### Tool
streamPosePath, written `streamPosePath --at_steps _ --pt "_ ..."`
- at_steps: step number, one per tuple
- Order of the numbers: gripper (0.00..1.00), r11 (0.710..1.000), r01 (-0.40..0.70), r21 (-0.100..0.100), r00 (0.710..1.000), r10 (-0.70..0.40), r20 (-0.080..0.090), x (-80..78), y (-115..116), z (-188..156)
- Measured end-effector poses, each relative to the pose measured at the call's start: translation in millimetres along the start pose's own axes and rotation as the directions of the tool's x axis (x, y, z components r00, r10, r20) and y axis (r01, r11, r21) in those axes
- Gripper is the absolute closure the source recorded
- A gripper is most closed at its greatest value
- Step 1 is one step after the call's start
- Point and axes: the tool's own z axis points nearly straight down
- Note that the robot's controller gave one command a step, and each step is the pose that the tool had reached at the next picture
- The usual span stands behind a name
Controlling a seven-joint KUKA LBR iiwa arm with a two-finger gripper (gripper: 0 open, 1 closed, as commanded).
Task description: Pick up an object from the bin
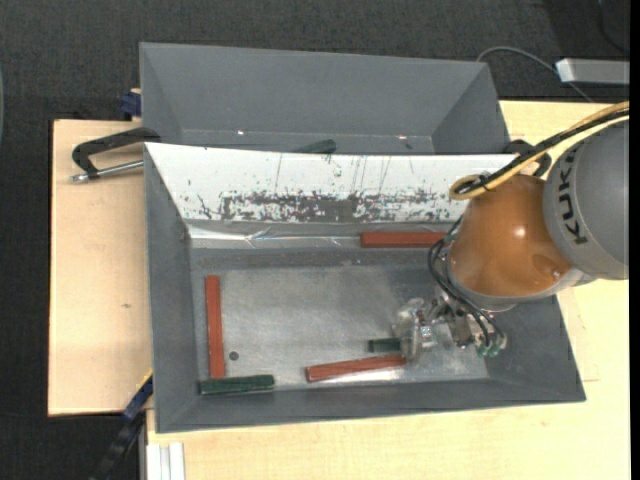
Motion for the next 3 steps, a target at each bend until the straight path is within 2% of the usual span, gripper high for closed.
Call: streamPosePath --at_steps 1,2,3 --pt "1.0 1.0 -0.008 0.0 1.0 0.008 -0.001 -12.4 -3 -55" --pt "1.0 1.0 -0.029 0.001 1.0 0.029 0.005 -14.8 -7 -125" --pt "1.0 0.999 -0.045 0.001 0.999 0.045 0.002 -6.3 3 -155"
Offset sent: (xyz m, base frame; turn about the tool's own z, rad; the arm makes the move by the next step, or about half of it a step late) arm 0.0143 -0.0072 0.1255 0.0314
